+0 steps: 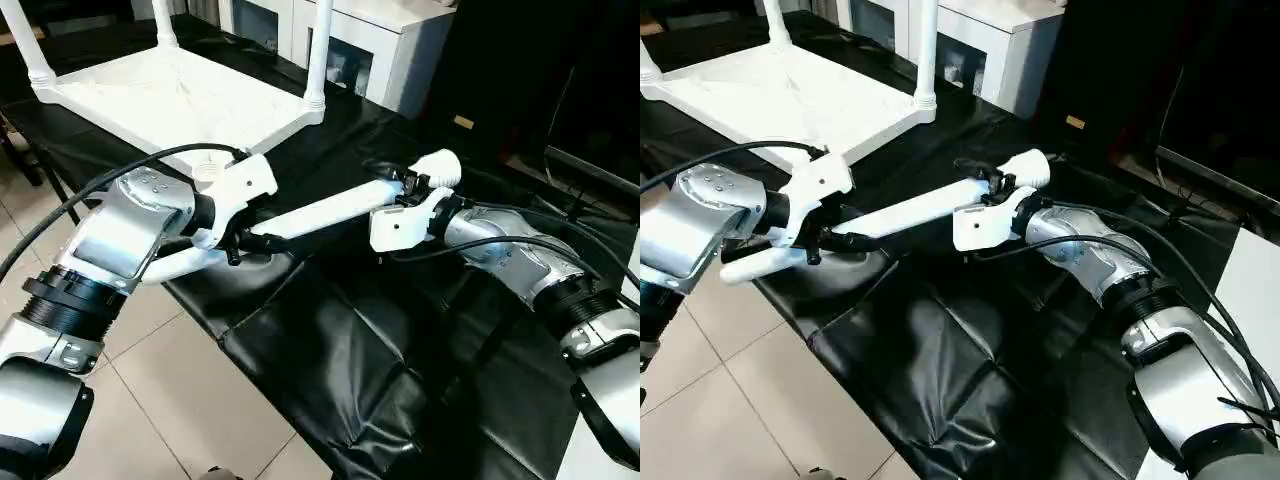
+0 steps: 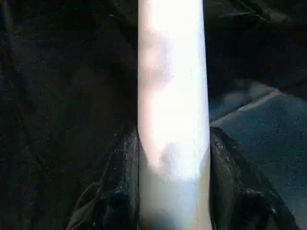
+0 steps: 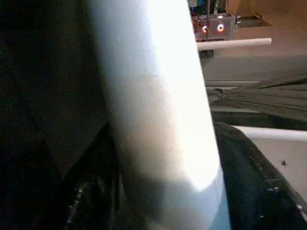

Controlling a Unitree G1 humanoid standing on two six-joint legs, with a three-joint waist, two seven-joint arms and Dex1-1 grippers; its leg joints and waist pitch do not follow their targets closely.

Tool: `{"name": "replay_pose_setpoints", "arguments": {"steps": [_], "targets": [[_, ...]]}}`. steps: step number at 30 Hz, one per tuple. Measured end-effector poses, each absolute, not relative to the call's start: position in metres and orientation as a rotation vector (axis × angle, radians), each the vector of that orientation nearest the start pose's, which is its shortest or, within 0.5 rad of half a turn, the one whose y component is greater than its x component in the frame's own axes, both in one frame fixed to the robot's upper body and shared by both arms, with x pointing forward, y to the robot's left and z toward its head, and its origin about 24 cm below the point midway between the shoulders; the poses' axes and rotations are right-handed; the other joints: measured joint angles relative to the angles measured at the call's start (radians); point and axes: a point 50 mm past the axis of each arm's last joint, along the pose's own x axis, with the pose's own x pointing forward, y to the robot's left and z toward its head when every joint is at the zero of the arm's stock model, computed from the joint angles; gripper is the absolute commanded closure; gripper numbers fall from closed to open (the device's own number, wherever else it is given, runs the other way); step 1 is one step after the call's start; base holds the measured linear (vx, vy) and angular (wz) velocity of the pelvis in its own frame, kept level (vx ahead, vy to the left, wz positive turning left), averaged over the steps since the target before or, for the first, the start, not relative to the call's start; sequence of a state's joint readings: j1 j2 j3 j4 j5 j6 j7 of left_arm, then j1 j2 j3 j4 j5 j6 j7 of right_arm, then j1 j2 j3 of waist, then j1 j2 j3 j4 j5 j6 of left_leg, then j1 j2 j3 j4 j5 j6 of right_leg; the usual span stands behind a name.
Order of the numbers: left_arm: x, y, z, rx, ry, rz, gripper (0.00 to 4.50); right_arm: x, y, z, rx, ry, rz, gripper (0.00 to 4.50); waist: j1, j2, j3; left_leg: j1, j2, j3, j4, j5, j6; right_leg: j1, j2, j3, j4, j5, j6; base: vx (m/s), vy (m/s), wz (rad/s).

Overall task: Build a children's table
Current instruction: Rotate table base

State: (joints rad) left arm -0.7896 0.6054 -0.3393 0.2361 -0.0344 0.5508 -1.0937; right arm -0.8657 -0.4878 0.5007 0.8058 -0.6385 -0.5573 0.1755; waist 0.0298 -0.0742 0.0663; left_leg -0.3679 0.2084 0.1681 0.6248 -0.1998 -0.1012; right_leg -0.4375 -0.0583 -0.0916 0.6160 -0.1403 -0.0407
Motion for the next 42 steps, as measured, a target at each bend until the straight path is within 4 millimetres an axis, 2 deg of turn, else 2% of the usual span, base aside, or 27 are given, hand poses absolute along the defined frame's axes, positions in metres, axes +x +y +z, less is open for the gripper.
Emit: {"name": "replay_pose_setpoints", "arguments": {"steps": [2,4,6,9,11,17,19,22,24,26,27,29,31,33,34,37,38,40,42], "targets": [[0.342,0.154,0.155,0.606,0.447,-1.058,2.31,0.369,-0.128,0.121,-1.386,-0.373,0.732,2.23,0.000,0.000,0.000,0.000,0.000,0.000,0.000,0.000,0.000,0.000,0.000,0.000,0.000,0.000,0.000,0.000,0.000,0.00],[0.344,0.153,0.155,0.591,0.431,-1.032,2.17,0.369,-0.131,0.117,-1.386,-0.348,0.730,2.30,0.001,-0.001,0.000,0.000,0.000,0.000,0.000,0.000,0.000,0.000,0.000,0.000,0.000,0.000,0.000,0.000,0.000,0.00],[0.347,0.155,0.167,0.582,0.379,-0.999,2.07,0.366,-0.136,0.107,-1.366,-0.304,0.732,2.35,0.001,-0.001,0.000,0.000,0.000,0.000,0.001,0.000,0.000,0.000,0.000,-0.001,0.000,0.000,0.000,0.000,0.000,0.00],[0.349,0.153,0.173,0.557,0.326,-0.989,1.81,0.368,-0.140,0.106,-1.349,-0.283,0.708,2.53,0.001,-0.001,0.000,0.000,0.000,0.000,0.001,0.000,0.000,0.000,0.000,0.000,0.000,0.000,0.000,0.000,0.000,0.00],[0.353,0.160,0.182,0.511,0.279,-0.918,1.72,0.368,-0.142,0.106,-1.345,-0.270,0.700,2.62,-0.003,-0.001,-0.001,-0.001,0.000,0.000,0.001,0.000,0.000,0.000,0.000,0.000,0.000,0.000,0.000,0.000,0.000,0.00],[0.365,0.182,0.225,0.342,0.053,-0.724,1.72,0.368,-0.148,0.099,-1.346,-0.218,0.704,2.66,-0.003,-0.001,-0.001,0.000,-0.001,0.000,0.002,0.000,0.000,0.000,0.001,-0.001,0.000,0.000,0.000,0.000,0.000,0.00],[0.368,0.192,0.246,0.281,-0.095,-0.639,1.72,0.369,-0.149,0.099,-1.336,-0.210,0.693,2.66,-0.003,-0.002,0.000,-0.001,-0.001,0.000,0.003,0.000,0.000,-0.001,0.001,-0.001,0.000,0.000,0.000,0.000,0.000,0.00],[0.363,0.209,0.283,0.217,-0.316,-0.551,1.72,0.371,-0.154,0.097,-1.326,-0.174,0.656,2.66,-0.002,-0.004,0.000,-0.001,0.000,-0.001,0.003,-0.001,0.002,0.000,0.001,-0.002,-0.001,0.000,0.000,0.000,0.000,0.00],[0.360,0.219,0.295,0.182,-0.387,-0.494,1.72,0.374,-0.158,0.099,-1.242,-0.151,0.596,2.66,-0.001,-0.005,0.000,-0.001,0.000,0.000,0.003,-0.001,0.002,0.000,0.001,-0.002,-0.001,0.000,0.000,0.000,0.000,0.00],[0.359,0.232,0.298,0.161,-0.408,-0.388,1.72,0.380,-0.161,0.108,-1.040,-0.139,0.490,2.66,-0.002,-0.007,0.001,-0.001,0.000,0.000,0.003,-0.001,0.002,-0.001,0.000,-0.001,0.000,0.000,0.000,0.000,0.000,0.00],[0.358,0.240,0.293,0.184,-0.389,-0.315,1.72,0.384,-0.163,0.115,-0.828,-0.130,0.420,2.66,-0.003,-0.008,0.000,0.000,0.001,0.000,0.003,-0.001,0.002,-0.001,0.001,-0.001,0.001,0.000,0.000,0.000,0.000,0.00],[0.359,0.247,0.279,0.210,-0.343,-0.257,1.72,0.387,-0.172,0.123,-0.617,-0.118,0.352,2.67,-0.001,-0.008,0.000,0.000,0.003,0.000,0.003,-0.001,0.002,-0.001,0.000,-0.001,0.000,0.000,0.000,0.000,0.000,0.00],[0.358,0.250,0.256,0.246,-0.270,-0.207,1.72,0.386,-0.181,0.122,-0.355,-0.087,0.267,2.67,0.005,-0.014,-0.003,0.000,0.004,0.000,0.003,-0.001,0.002,0.000,0.000,-0.002,0.000,0.000,0.000,0.000,0.000,0.00],[0.355,0.244,0.224,0.271,-0.207,-0.184,1.72,0.380,-0.187,0.114,-0.046,-0.060,0.180,2.67,0.011,-0.016,-0.005,0.002,0.003,0.000,0.002,-0.002,0.003,0.004,-0.001,-0.002,-0.001,-0.001,0.000,0.000,0.000,0.00],[0.355,0.234,0.199,0.255,-0.149,-0.200,1.72,0.375,-0.191,0.104,0.077,-0.028,0.147,2.67,0.017,-0.018,-0.005,0.000,0.003,0.001,0.002,-0.002,0.003,0.003,-0.001,-0.002,-0.002,0.000,-0.001,0.000,0.000,0.00],[0.351,0.200,0.148,0.192,-0.071,-0.221,1.72,0.358,-0.190,0.081,0.290,0.001,0.078,2.68,0.030,-0.018,-0.005,-0.002,0.003,0.002,0.003,-0.001,0.005,0.002,-0.001,-0.001,-0.002,0.002,-0.004,0.000,0.000,0.00],[0.350,0.190,0.139,0.179,-0.064,-0.229,1.72,0.352,-0.188,0.075,0.325,0.010,0.069,2.68,0.030,-0.018,-0.005,-0.003,0.003,0.001,0.003,-0.001,0.005,0.001,-0.001,-0.001,-0.003,0.002,-0.003,0.000,0.000,0.00],[0.347,0.171,0.127,0.136,-0.076,-0.244,1.72,0.337,-0.184,0.066,0.363,0.001,0.057,2.68,0.032,-0.014,-0.003,-0.002,0.003,0.002,0.002,-0.001,0.005,0.001,-0.002,-0.001,-0.003,-0.001,0.001,0.000,0.000,0.00],[0.345,0.165,0.124,0.125,-0.086,-0.239,1.72,0.327,-0.186,0.063,0.352,-0.006,0.056,2.68,0.033,-0.011,-0.004,-0.003,-0.001,0.003,0.001,0.000,0.006,0.003,-0.004,0.003,-0.003,-0.001,0.002,0.000,0.000,0.00]]}}
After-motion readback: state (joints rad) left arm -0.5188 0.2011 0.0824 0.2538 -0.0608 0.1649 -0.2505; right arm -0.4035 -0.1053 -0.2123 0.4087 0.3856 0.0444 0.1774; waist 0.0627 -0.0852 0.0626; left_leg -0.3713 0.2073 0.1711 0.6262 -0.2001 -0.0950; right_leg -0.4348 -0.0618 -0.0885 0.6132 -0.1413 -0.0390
